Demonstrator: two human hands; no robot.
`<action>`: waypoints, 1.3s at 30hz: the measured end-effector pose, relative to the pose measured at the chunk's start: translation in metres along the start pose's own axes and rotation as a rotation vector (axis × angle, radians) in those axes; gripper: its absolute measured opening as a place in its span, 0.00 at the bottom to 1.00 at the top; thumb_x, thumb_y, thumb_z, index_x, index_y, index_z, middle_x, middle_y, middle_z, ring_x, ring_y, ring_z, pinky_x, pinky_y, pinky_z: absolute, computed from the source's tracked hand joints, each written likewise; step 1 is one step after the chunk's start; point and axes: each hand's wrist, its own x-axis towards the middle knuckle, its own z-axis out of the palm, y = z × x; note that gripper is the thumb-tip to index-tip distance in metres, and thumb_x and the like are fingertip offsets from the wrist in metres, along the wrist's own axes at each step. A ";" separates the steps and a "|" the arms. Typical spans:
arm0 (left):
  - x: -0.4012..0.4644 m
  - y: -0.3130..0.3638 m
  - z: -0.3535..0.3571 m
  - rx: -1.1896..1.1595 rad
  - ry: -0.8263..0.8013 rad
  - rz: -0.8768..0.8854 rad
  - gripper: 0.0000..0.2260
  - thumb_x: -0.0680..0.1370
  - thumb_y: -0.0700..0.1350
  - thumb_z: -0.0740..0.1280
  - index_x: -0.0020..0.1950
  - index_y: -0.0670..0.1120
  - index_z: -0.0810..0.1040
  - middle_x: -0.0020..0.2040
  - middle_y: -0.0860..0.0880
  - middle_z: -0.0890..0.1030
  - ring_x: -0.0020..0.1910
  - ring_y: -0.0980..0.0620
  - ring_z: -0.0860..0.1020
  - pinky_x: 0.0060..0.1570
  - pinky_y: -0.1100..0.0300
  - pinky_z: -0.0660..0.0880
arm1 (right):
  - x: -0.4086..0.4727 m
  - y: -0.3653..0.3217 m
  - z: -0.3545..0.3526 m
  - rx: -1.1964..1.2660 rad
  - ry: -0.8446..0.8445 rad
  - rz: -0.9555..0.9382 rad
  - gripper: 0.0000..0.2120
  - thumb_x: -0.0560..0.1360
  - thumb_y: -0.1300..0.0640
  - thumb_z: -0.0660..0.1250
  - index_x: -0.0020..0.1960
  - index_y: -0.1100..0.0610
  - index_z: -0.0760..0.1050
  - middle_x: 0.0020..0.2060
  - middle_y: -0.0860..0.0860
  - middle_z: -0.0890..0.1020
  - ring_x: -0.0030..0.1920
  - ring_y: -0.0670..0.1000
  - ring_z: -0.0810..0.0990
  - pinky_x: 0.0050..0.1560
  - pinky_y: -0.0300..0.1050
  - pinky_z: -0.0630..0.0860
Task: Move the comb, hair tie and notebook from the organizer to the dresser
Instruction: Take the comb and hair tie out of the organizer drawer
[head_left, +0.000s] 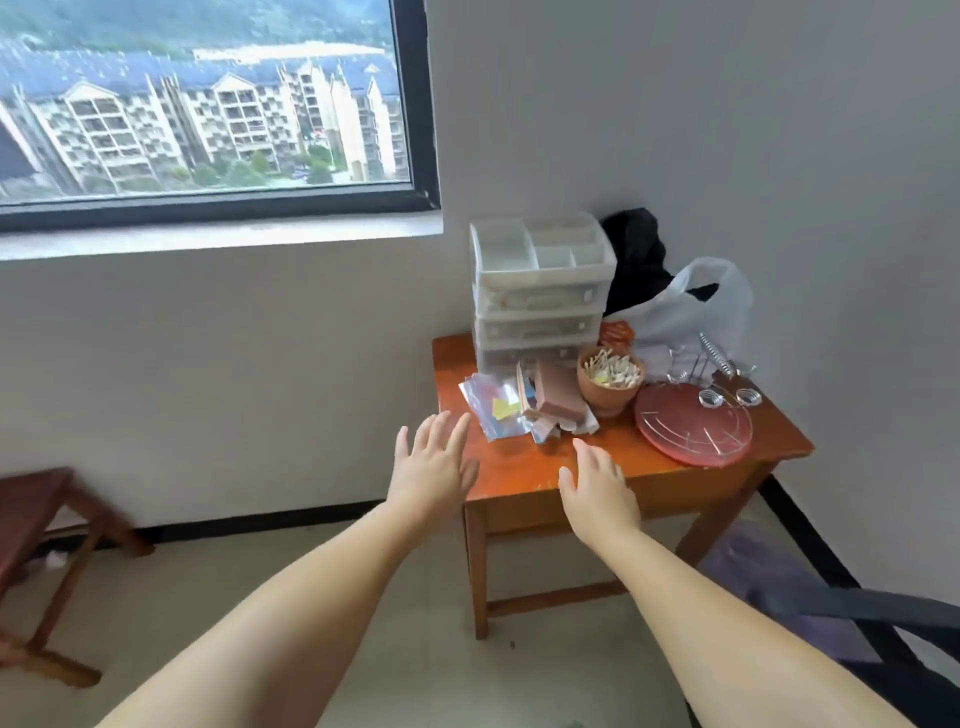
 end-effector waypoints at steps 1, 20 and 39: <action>0.026 0.001 -0.006 -0.021 0.025 0.007 0.26 0.79 0.56 0.47 0.75 0.51 0.48 0.77 0.46 0.55 0.76 0.48 0.51 0.74 0.43 0.48 | 0.022 -0.006 -0.004 0.089 0.006 0.010 0.21 0.79 0.51 0.52 0.71 0.54 0.60 0.69 0.55 0.67 0.66 0.56 0.68 0.60 0.52 0.70; 0.278 0.004 -0.042 -0.419 0.335 -0.130 0.10 0.78 0.46 0.60 0.55 0.50 0.79 0.58 0.46 0.77 0.57 0.44 0.73 0.61 0.51 0.63 | 0.291 -0.079 -0.049 1.706 -0.210 0.672 0.11 0.71 0.69 0.49 0.37 0.61 0.67 0.36 0.56 0.77 0.37 0.52 0.77 0.39 0.47 0.74; 0.278 0.001 -0.050 -0.439 0.256 -0.075 0.14 0.78 0.45 0.58 0.62 0.49 0.74 0.63 0.43 0.72 0.63 0.42 0.69 0.65 0.48 0.62 | 0.181 -0.043 -0.031 1.757 -0.130 0.683 0.11 0.76 0.68 0.51 0.44 0.62 0.71 0.40 0.58 0.78 0.41 0.55 0.79 0.44 0.49 0.76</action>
